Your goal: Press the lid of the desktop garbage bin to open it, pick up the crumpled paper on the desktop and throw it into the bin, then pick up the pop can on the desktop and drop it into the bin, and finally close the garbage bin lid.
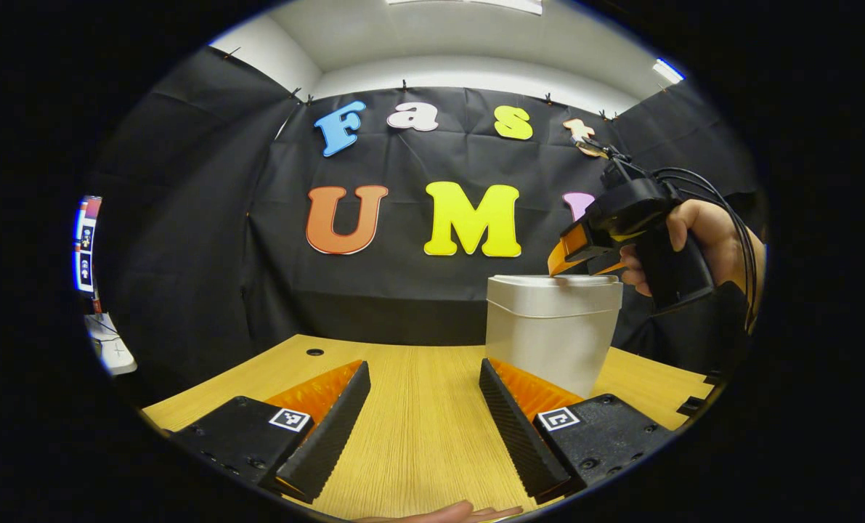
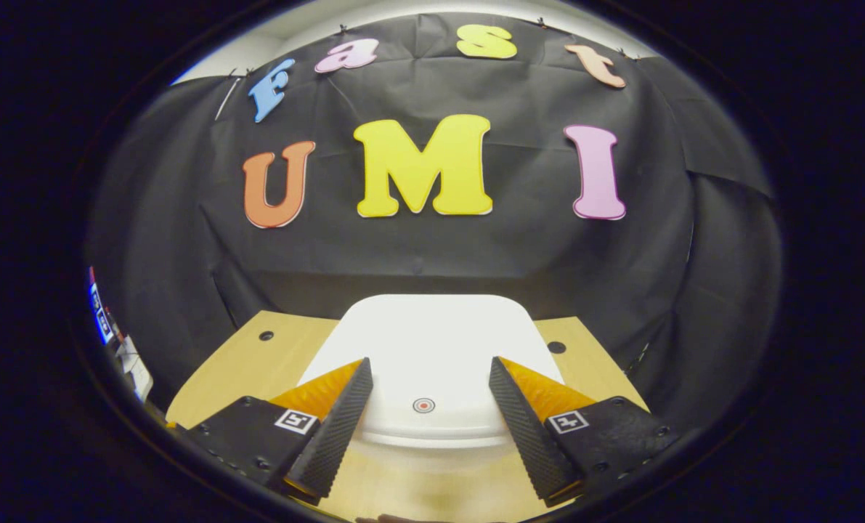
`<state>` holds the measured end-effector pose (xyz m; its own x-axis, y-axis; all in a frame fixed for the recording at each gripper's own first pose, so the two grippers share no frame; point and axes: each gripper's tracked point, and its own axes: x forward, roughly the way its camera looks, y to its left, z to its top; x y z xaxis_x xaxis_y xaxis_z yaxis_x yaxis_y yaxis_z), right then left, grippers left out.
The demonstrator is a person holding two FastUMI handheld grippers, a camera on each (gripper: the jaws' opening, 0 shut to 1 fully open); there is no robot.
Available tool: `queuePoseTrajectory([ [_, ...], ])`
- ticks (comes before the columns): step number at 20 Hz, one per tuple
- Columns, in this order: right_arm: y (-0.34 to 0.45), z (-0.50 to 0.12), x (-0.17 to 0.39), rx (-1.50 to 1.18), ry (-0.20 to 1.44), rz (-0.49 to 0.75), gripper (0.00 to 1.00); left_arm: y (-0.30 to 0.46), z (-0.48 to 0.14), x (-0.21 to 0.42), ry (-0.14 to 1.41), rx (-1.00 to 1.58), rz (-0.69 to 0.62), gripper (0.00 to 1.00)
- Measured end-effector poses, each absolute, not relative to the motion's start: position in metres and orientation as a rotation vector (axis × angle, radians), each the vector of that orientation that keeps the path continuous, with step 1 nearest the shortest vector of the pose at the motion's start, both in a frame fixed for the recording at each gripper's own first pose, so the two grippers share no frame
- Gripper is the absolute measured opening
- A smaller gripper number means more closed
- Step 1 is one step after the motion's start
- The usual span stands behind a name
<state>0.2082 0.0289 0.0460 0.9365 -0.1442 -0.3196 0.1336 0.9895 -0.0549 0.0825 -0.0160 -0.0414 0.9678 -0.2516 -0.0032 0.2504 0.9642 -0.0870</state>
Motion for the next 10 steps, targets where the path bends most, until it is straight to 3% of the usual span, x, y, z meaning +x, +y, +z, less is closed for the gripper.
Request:
queuePoseTrajectory([
  [10,0.031,0.034,0.208,-0.033,0.1,-0.184,1.0,-0.011,-0.056,0.092,0.058,-0.073,-0.192,0.98],
])
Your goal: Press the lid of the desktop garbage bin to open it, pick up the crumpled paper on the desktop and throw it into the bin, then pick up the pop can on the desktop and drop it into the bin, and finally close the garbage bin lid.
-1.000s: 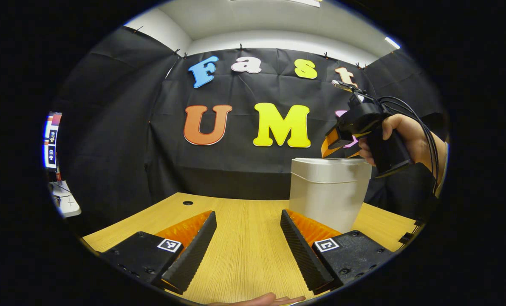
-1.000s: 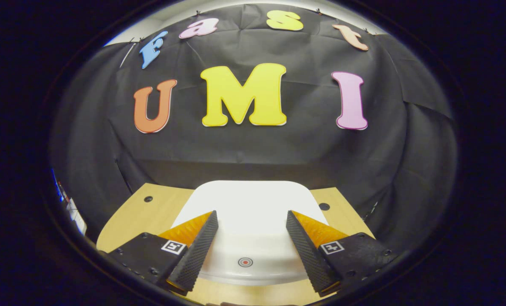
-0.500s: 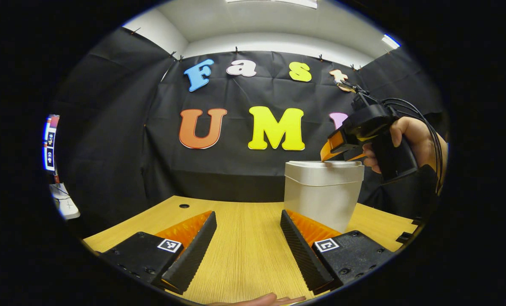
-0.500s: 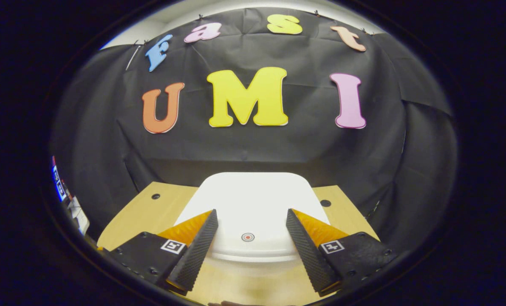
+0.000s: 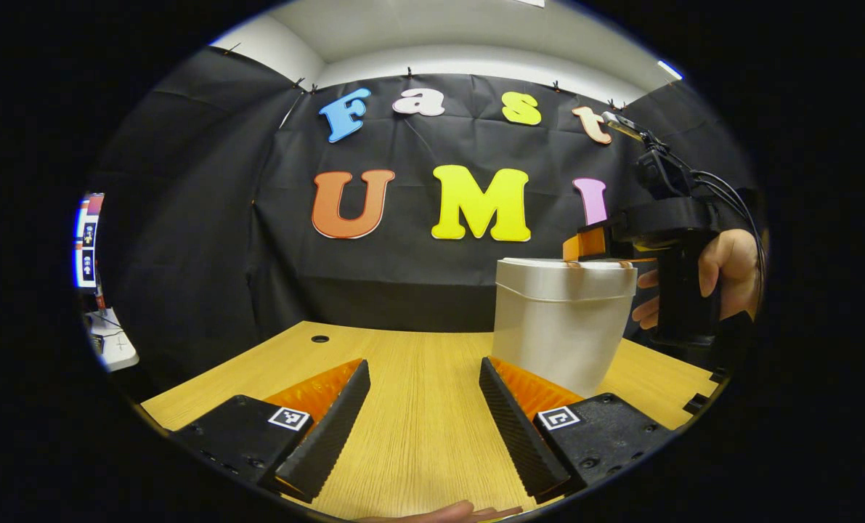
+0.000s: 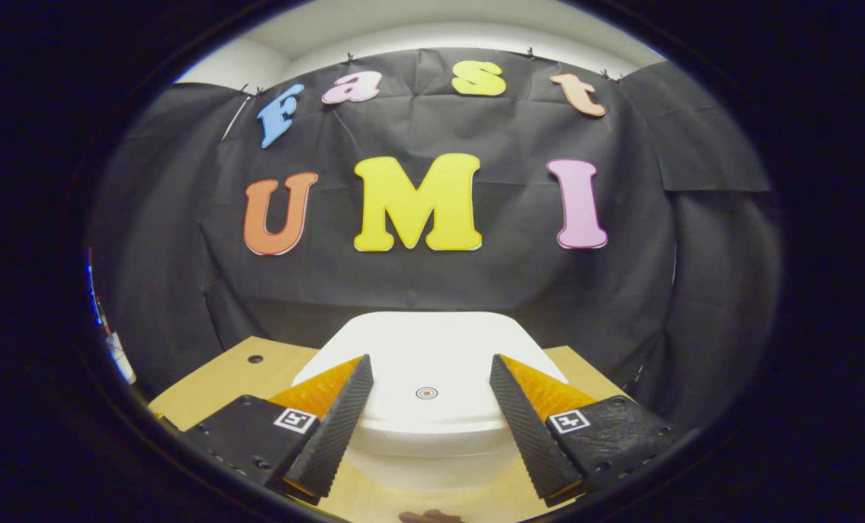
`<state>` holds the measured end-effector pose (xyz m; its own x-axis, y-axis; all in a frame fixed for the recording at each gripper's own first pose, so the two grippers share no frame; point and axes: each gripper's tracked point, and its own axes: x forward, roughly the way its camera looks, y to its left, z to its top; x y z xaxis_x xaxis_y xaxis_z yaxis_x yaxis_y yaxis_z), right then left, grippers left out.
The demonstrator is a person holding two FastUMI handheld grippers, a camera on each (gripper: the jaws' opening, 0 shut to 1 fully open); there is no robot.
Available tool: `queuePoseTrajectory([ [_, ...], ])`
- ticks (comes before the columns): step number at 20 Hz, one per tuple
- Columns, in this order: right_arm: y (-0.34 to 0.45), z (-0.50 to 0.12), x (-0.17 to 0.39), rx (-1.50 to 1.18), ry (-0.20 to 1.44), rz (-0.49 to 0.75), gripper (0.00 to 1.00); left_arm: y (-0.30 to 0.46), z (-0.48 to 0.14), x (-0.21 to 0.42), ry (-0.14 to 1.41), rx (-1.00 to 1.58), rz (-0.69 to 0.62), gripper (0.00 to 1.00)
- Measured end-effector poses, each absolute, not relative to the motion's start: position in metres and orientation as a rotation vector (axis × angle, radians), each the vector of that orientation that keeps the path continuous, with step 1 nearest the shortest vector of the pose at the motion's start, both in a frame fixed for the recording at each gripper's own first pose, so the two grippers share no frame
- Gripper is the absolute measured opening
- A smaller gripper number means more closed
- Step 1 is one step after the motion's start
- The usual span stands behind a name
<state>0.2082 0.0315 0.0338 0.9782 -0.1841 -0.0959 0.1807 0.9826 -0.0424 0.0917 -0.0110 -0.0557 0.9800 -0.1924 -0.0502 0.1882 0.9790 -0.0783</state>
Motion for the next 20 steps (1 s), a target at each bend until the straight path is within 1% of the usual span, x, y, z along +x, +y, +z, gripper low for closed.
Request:
queuePoseTrajectory([
  [2,0.032,0.034,0.21,-0.042,0.06,-0.192,1.0,-0.009,-0.069,0.103,0.074,-0.054,-0.187,0.98],
  [5,0.032,0.04,0.203,0.001,-0.002,-0.196,1.0,-0.014,-0.072,0.102,0.078,-0.017,-0.19,0.98],
  [8,0.025,0.038,0.188,-0.052,-0.047,-0.24,0.97,-0.025,-0.073,0.1,0.074,-0.018,-0.218,0.98],
  [9,0.021,0.038,0.18,-0.059,-0.066,-0.268,0.99,-0.026,-0.073,0.099,0.075,-0.019,-0.226,0.98],
  [10,0.017,0.039,0.17,-0.055,-0.094,-0.291,0.98,-0.027,-0.072,0.098,0.075,-0.015,-0.225,0.98],
  [15,0.016,0.014,0.116,-0.027,-0.143,-0.279,0.97,-0.036,-0.063,0.091,0.045,-0.02,-0.247,0.98],
  [17,0.014,-0.001,0.096,-0.002,-0.135,-0.249,0.98,-0.036,-0.061,0.087,0.037,-0.002,-0.242,0.98],
  [20,0.003,-0.021,0.069,0.038,-0.098,-0.226,0.96,-0.035,-0.062,0.085,0.042,-0.034,-0.221,0.97],
])
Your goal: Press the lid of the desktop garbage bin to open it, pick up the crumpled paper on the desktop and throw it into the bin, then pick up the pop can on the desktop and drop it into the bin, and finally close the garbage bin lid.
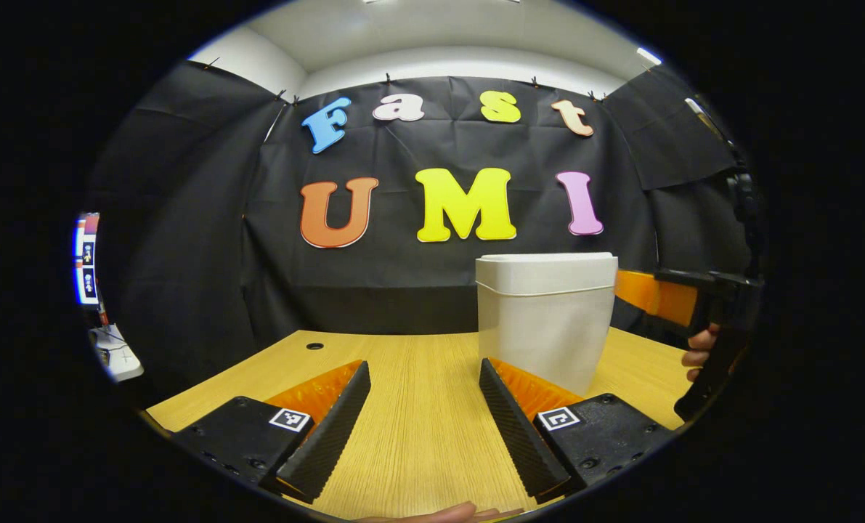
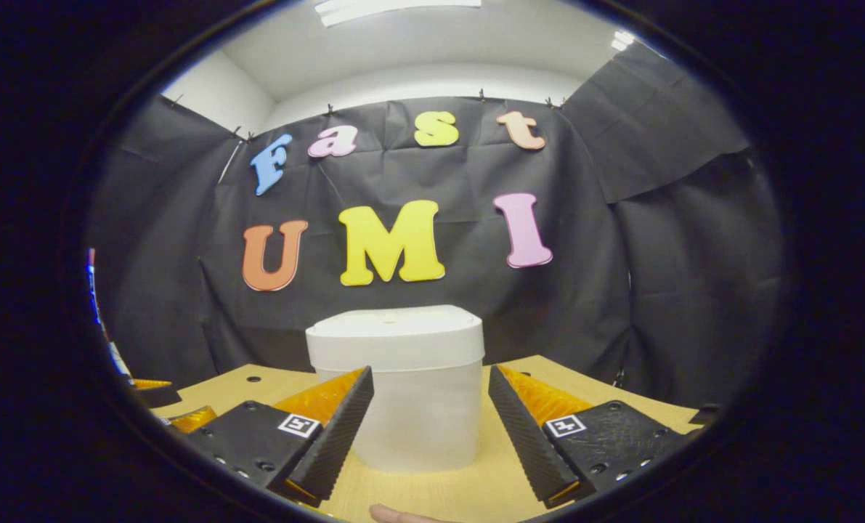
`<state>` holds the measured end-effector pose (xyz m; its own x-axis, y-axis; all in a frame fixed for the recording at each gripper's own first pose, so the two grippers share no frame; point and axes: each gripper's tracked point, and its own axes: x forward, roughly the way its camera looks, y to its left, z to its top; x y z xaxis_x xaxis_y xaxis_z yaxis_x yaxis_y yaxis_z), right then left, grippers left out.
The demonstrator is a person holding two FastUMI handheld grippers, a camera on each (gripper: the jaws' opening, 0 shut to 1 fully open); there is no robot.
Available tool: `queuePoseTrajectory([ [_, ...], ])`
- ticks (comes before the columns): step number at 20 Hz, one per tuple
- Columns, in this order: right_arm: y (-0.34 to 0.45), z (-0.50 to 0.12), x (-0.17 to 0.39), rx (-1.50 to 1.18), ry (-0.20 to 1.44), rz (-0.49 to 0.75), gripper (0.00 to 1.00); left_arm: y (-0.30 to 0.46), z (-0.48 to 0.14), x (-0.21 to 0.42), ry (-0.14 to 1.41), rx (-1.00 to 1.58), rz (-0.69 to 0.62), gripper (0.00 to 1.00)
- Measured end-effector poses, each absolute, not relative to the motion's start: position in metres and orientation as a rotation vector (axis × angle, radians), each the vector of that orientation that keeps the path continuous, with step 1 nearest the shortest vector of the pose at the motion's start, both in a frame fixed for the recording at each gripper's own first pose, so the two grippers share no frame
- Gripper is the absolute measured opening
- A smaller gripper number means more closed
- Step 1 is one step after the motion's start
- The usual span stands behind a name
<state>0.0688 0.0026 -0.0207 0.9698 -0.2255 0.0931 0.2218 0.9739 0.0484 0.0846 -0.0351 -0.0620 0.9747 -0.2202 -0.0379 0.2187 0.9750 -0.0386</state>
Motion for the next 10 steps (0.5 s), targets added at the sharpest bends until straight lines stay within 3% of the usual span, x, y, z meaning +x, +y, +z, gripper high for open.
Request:
queuePoseTrajectory([
  [2,-0.001,-0.024,0.057,-0.001,-0.096,-0.21,0.99,-0.037,-0.06,0.082,0.038,-0.044,-0.222,0.98],
  [3,-0.001,-0.029,0.054,-0.028,-0.084,-0.198,0.92,-0.04,-0.06,0.08,0.041,-0.038,-0.226,0.98],
  [4,-0.001,-0.034,0.05,-0.057,-0.074,-0.179,0.92,-0.041,-0.059,0.079,0.037,-0.031,-0.22,0.97],
  [10,-0.005,-0.064,0.012,-0.227,-0.017,-0.116,0.98,-0.051,-0.059,0.07,0.031,-0.019,-0.232,0.97],
])
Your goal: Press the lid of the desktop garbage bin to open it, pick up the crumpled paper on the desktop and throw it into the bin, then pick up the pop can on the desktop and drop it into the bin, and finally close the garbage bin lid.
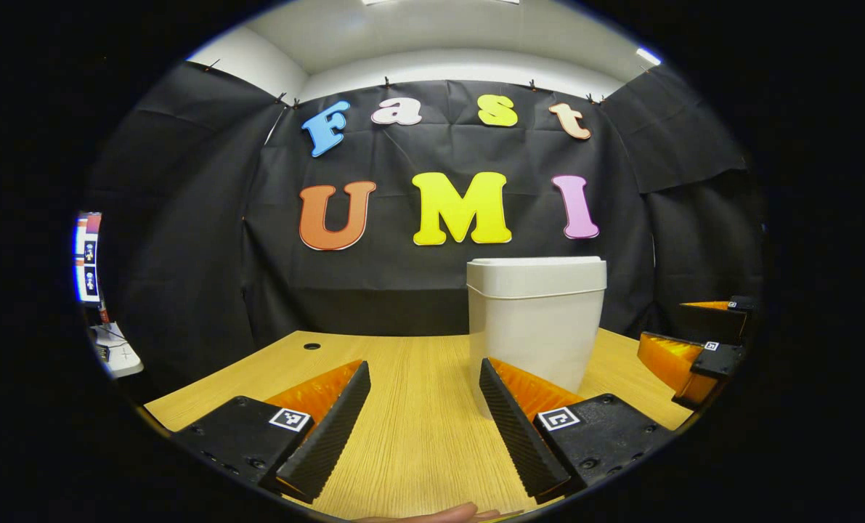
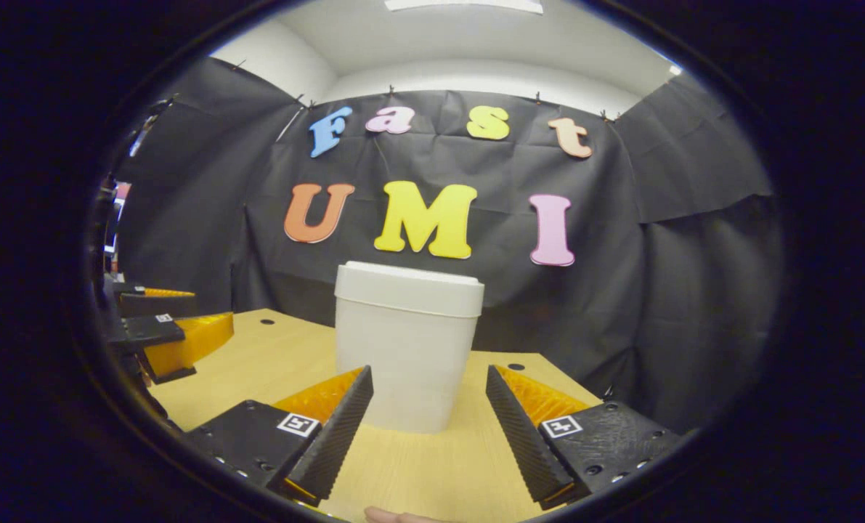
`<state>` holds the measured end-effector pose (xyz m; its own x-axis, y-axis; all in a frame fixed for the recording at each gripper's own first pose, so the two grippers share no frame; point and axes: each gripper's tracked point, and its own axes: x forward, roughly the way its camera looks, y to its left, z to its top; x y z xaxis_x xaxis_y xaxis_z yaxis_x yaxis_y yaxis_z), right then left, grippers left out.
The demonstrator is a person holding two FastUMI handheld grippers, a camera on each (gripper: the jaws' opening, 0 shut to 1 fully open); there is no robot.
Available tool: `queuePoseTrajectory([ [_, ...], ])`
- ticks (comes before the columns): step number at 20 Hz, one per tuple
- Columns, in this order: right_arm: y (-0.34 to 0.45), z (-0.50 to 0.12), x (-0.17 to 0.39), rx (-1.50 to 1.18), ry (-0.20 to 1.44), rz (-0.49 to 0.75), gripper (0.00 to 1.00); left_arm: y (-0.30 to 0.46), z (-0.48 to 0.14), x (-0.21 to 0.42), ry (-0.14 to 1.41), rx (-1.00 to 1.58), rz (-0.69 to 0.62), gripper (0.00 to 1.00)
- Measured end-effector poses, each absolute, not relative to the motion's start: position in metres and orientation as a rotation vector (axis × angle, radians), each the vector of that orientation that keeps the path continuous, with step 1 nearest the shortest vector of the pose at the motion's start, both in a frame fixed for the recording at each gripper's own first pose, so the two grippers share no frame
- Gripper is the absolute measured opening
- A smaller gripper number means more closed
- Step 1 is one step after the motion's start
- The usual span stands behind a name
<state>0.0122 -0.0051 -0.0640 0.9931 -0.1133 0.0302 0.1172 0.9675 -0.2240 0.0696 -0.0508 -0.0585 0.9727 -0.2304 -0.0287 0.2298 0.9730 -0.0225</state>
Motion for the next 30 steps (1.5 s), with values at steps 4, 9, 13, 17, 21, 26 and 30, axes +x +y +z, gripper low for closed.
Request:
queuePoseTrajectory([
  [4,-0.027,-0.064,-0.021,-0.309,-0.028,-0.143,0.95,-0.046,-0.057,0.067,0.022,-0.01,-0.225,0.97],
  [9,-0.059,-0.057,-0.054,-0.275,-0.058,-0.195,0.95,-0.035,-0.056,0.065,0.015,-0.007,-0.211,0.97],
  [13,-0.061,-0.055,-0.054,-0.216,-0.057,-0.171,0.95,-0.037,-0.056,0.061,0.02,0.0,-0.213,0.97],
  [17,-0.056,-0.069,-0.049,-0.187,-0.01,-0.145,0.95,-0.044,-0.054,0.059,0.006,0.008,-0.239,0.97],
  [21,-0.055,-0.075,-0.045,-0.133,0.012,-0.124,0.94,-0.037,-0.059,0.062,0.017,0.004,-0.225,0.97],
  [26,-0.059,-0.079,-0.043,-0.151,0.027,-0.137,0.98,-0.044,-0.066,0.063,0.048,-0.014,-0.245,0.98],
  [30,-0.054,-0.082,-0.042,-0.172,0.03,-0.126,0.95,-0.052,-0.057,0.052,0.035,0.001,-0.25,0.98],
])
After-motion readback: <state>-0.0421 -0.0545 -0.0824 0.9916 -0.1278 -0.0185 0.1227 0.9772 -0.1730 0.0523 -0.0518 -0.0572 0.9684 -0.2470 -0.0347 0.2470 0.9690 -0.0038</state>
